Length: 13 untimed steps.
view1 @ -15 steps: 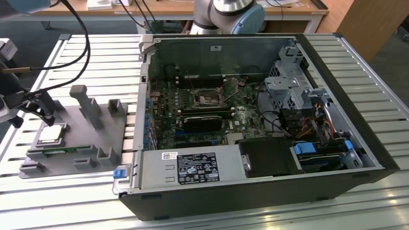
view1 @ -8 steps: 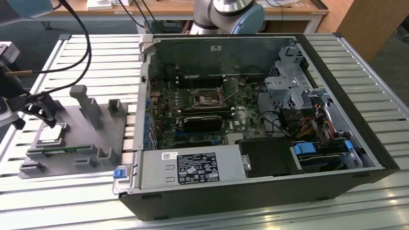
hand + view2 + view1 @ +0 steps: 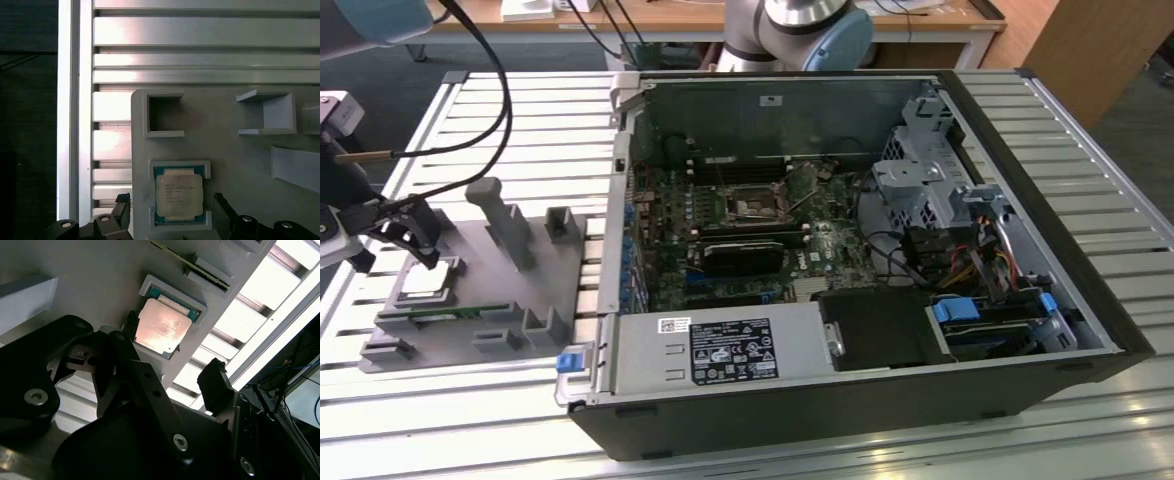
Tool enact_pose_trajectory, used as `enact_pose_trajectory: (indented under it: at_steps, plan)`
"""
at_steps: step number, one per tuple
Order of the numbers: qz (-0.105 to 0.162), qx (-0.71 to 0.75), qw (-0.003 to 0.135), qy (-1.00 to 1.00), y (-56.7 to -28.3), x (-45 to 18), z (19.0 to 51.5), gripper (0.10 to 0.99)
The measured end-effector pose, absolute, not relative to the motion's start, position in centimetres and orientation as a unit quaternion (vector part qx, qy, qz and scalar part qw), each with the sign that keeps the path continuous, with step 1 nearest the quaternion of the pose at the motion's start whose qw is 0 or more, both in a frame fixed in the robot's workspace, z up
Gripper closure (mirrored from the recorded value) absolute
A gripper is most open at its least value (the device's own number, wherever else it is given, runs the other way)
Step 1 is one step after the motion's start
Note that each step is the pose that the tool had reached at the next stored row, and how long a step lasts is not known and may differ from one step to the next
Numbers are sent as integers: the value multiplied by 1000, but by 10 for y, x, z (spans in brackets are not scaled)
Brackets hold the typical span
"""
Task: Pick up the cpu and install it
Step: 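Pick up the cpu and move it towards the insertion slot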
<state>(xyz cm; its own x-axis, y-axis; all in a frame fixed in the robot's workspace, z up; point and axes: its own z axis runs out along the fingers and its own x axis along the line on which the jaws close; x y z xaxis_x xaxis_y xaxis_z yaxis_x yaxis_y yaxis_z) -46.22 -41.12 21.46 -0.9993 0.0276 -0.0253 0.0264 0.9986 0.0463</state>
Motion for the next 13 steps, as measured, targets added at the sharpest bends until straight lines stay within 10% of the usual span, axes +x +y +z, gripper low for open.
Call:
enact_pose_trajectory:
  at_steps: [13]
  plan:
    - [23, 14, 13, 1000, -411, -462, 209, 333]
